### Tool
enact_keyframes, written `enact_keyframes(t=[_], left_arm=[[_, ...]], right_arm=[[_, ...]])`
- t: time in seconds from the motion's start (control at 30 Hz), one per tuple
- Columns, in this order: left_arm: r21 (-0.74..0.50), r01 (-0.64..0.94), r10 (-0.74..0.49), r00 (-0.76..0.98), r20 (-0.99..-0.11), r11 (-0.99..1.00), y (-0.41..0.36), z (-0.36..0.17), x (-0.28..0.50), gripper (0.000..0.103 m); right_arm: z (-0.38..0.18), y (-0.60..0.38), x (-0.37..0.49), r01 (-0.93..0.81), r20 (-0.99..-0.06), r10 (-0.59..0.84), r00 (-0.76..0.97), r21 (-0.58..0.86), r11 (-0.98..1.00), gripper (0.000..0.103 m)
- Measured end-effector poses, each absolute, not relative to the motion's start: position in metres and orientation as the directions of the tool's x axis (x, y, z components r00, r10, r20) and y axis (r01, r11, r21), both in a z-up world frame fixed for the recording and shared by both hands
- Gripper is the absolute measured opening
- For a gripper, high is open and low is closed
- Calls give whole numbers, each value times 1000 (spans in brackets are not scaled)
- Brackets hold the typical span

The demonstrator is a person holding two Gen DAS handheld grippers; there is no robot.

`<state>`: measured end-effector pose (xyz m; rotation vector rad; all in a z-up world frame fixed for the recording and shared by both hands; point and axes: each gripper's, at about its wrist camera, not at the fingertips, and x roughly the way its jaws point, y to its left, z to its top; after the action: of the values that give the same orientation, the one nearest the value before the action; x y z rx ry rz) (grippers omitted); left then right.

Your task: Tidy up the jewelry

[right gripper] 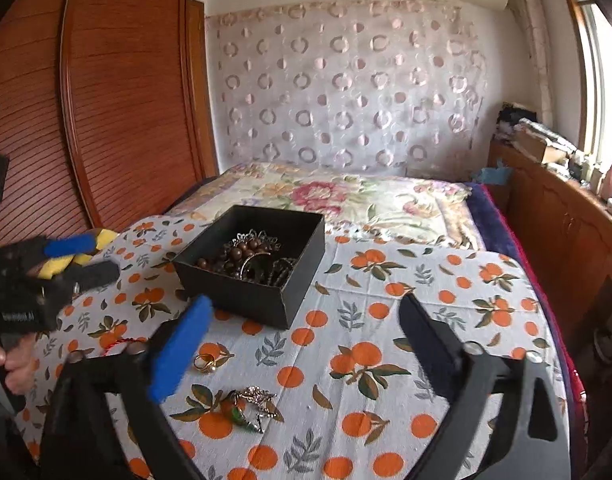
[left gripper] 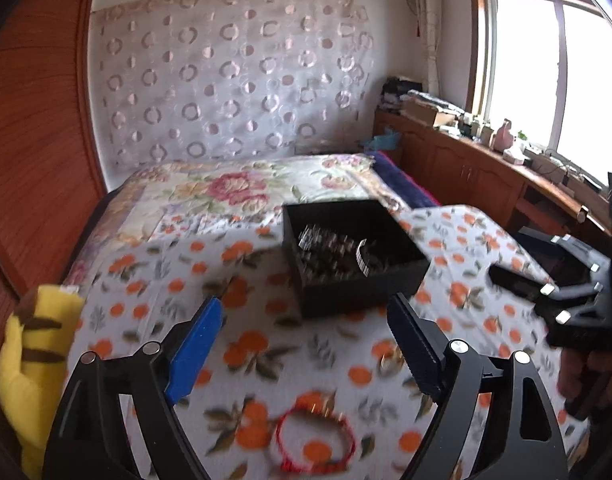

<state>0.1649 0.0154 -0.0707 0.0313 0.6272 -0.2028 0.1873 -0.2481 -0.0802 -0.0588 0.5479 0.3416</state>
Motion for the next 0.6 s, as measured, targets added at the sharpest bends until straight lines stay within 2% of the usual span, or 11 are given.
enact_keyframes(t=[0.23, 0.4, 0.53, 0.6], left_arm=[[-15, 163, -134, 750, -648, 987, 31, -102, 145, 85], [-14, 139, -110, 717, -688, 990, 42, -122, 140, 85], [1, 139, -96, 685, -722, 990, 46, -134, 139, 85], [8, 146, -92, 665, -741, 989, 46, -138, 140, 85]], right_arm=[[-87, -252, 171, -334, -516, 292, 805, 13, 943, 100], [-99, -251, 170, -348, -558, 294, 776, 11, 938, 100], [-108, -253, 166, -394, -592, 355, 724, 67, 917, 100], [-110, -250, 165, -407, -610, 350, 711, 49, 912, 91]])
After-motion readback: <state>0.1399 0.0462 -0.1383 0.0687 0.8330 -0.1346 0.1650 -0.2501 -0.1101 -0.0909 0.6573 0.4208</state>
